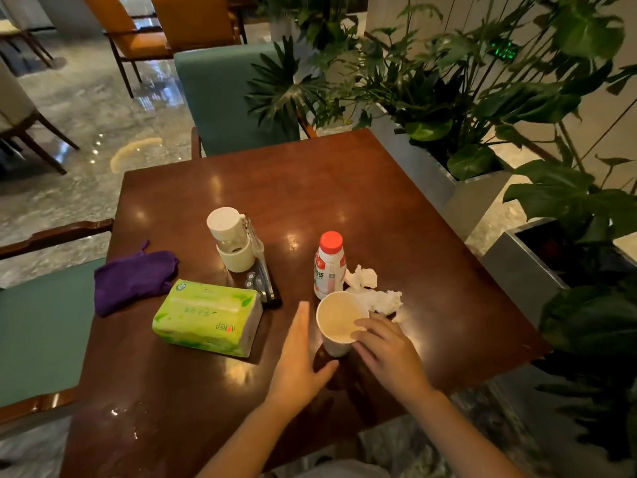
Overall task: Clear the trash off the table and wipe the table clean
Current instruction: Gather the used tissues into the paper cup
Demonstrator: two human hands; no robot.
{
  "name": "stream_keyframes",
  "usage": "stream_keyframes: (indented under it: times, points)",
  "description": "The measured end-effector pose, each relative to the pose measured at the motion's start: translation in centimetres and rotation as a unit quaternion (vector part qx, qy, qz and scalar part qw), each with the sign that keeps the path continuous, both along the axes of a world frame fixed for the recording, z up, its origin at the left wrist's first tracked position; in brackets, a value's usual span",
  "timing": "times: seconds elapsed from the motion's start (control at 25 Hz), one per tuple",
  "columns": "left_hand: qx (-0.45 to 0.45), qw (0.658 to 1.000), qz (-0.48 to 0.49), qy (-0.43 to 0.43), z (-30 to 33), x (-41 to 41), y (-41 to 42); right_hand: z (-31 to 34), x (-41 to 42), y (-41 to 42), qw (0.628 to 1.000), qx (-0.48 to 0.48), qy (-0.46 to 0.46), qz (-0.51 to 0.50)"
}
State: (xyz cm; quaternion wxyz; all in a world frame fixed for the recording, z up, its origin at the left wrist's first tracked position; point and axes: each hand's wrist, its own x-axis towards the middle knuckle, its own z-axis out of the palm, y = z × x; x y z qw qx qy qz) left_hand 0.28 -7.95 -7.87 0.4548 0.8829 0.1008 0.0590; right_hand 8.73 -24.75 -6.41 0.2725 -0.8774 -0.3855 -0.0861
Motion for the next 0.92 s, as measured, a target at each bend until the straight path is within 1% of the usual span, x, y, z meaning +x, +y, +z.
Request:
stream_keyframes:
  times: [0.04,0.08,0.12,0.24,0.32,0.44,0.48,0.56,0.6,0.64,0.68,0.72,0.76,0.84,0.92]
  points:
    - [-0.063,0.998,0.022,0.010,-0.4,0.0,-0.2,-0.1,-0.2,0.0,1.000,0.017,0.005,0.008]
    - [-0.100,0.994,0.037,0.010,-0.6,-0.1,-0.3,-0.4,-0.4,0.1,0.999,0.033,0.010,0.022]
    - [-0.114,0.992,0.054,0.004,-0.7,-0.2,-0.5,-0.6,-0.7,0.2,0.998,0.045,0.018,0.037]
    - [-0.113,0.986,0.120,-0.024,0.1,-0.2,-1.1,-0.6,-0.5,0.5,0.994,0.058,0.068,0.058]
    - [-0.129,0.981,0.142,-0.042,0.2,-0.3,-1.3,-0.1,-0.3,0.6,0.992,0.070,0.086,0.067]
    - [-0.164,0.972,0.164,-0.033,0.2,-0.1,-1.4,0.5,0.0,0.5,0.986,0.095,0.102,0.091]
    - [-0.167,0.969,0.177,-0.031,0.1,-0.2,-1.4,0.4,0.4,0.2,0.988,0.097,0.097,0.070]
    - [-0.162,0.965,0.206,-0.025,0.0,-0.4,-1.0,-0.8,2.8,-0.5,0.993,0.068,0.080,-0.048]
    - [-0.161,0.963,0.214,-0.018,0.0,-0.5,-0.9,-1.7,4.5,-1.0,0.988,0.026,0.099,-0.112]
    - [-0.164,0.962,0.218,-0.011,-0.1,-0.6,-0.8,-2.6,6.1,-1.3,0.979,-0.041,0.128,-0.154]
    - [-0.169,0.961,0.221,-0.004,-0.1,-0.7,-0.7,-3.6,7.4,-1.6,0.971,-0.108,0.140,-0.163]
    - [-0.174,0.959,0.223,0.001,-0.1,-0.8,-0.7,-4.7,8.3,-1.9,0.967,-0.158,0.136,-0.148]
    - [-0.179,0.958,0.226,0.005,0.0,-1.0,-0.7,-5.7,8.9,-2.0,0.965,-0.186,0.131,-0.127]
    - [-0.180,0.958,0.225,0.008,0.0,-1.3,-0.5,-6.6,9.2,-1.9,0.965,-0.191,0.145,-0.104]
    - [-0.173,0.960,0.220,0.013,-0.1,-1.6,-0.3,-7.2,8.5,-2.1,0.970,-0.150,0.159,-0.106]
